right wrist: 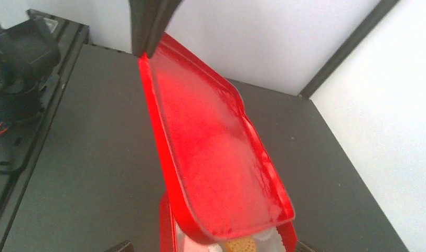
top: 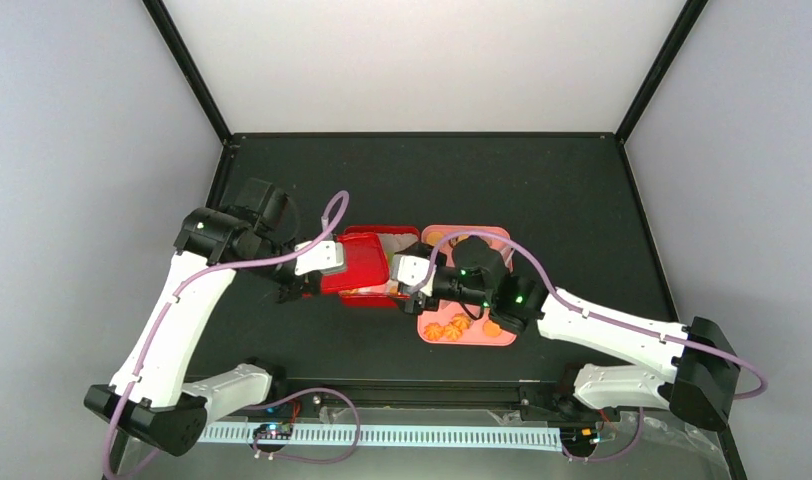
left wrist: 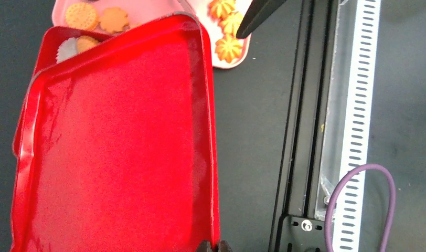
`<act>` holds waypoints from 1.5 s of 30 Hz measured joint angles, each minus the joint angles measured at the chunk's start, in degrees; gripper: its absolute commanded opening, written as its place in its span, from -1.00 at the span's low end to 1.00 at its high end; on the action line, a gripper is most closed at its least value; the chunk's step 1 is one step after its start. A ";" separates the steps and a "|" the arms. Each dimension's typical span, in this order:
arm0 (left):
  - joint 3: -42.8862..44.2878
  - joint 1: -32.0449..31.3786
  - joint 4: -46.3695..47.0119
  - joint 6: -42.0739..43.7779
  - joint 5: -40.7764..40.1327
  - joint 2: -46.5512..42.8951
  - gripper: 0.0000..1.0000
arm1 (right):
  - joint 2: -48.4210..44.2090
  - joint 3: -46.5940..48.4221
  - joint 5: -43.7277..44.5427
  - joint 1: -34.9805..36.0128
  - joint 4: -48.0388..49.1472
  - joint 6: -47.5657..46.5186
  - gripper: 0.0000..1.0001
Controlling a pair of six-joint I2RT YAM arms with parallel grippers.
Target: Pack the cookies
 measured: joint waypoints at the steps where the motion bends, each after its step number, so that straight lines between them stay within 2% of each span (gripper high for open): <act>1: 0.00 -0.63 -0.15 0.02 0.28 0.02 -0.97 | 0.00 0.02 0.09 0.44 -0.02 -1.14 0.62; 7: 0.04 -4.81 -0.50 0.00 0.57 0.48 -0.97 | 0.35 0.42 1.86 4.13 -0.81 -6.91 0.58; 14: 1.38 -6.91 -0.81 -0.09 0.52 1.79 -0.97 | 4.28 3.67 6.82 7.72 -3.43 -12.04 0.37; 19: 2.16 -7.91 -0.96 -0.11 0.50 1.88 -0.97 | 7.91 5.57 11.93 10.88 -4.02 -15.04 0.06; 26: 2.75 -8.11 -0.96 -0.28 0.44 2.19 -0.97 | 13.79 7.98 21.09 12.74 -3.54 -16.24 -0.76; 31: 2.93 -8.07 -0.57 -0.33 -1.22 2.21 -0.97 | 15.91 9.42 26.49 13.86 -3.56 -16.28 -0.98; 32: 2.93 -8.07 -0.57 -0.31 -1.55 2.19 -0.87 | 16.11 9.57 27.28 14.01 -3.48 -16.39 -0.98; 35: 2.93 -8.15 0.66 -1.03 -2.71 2.19 -0.01 | 16.15 9.66 28.83 14.16 -2.99 -16.24 -0.98; 39: 2.93 -8.26 4.66 -4.50 -9.79 2.23 0.60 | 16.15 9.64 32.13 14.12 -0.13 -16.09 -0.98; 41: 2.93 -7.45 9.73 -7.34 -15.47 2.23 0.93 | 16.15 9.62 34.16 14.10 1.60 -16.11 -0.98; 45: 4.50 -1.09 17.46 -13.51 -20.46 2.43 0.97 | 16.15 9.60 39.17 12.66 4.61 -14.21 -0.98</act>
